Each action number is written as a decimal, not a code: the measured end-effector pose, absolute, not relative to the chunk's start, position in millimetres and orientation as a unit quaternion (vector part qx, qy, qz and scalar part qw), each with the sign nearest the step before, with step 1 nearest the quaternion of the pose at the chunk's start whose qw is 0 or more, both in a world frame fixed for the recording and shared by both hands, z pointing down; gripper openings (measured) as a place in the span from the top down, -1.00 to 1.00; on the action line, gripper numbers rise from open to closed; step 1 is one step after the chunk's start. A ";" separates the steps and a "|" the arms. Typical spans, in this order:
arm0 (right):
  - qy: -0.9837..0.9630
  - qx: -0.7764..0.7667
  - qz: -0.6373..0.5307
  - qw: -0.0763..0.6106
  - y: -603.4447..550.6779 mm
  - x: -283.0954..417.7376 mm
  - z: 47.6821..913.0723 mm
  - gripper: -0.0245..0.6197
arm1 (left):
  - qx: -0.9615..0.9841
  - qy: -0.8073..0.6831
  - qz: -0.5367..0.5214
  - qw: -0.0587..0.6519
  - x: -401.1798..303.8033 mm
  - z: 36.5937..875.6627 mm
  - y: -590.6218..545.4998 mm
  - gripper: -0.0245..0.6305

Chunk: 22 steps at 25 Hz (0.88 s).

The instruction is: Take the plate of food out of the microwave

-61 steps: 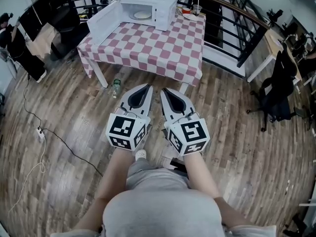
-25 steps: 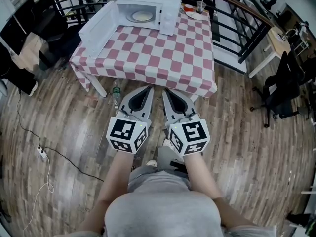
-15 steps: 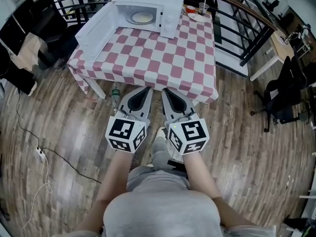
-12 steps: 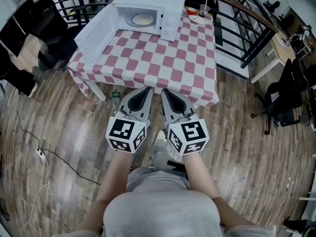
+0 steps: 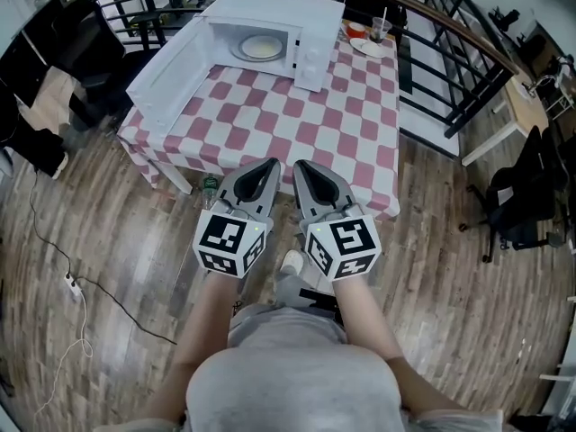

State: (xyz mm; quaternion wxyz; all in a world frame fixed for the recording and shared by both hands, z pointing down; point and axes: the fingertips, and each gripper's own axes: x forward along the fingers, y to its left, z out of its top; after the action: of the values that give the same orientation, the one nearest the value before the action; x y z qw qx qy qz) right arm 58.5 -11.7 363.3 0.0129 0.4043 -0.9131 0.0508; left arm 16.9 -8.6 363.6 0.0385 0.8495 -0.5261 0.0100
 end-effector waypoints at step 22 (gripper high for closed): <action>-0.928 0.368 0.055 0.021 -159.3 66.7 368.6 0.84 | 0.832 -0.551 0.009 0.070 16.4 369.5 -157.0 0.91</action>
State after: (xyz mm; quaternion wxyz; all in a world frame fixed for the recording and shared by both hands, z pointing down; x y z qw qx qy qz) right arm 66.7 -159.3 368.6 0.0212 0.3684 -0.9278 0.0547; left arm 16.4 -157.0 369.5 0.0698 0.8315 -0.5510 0.0087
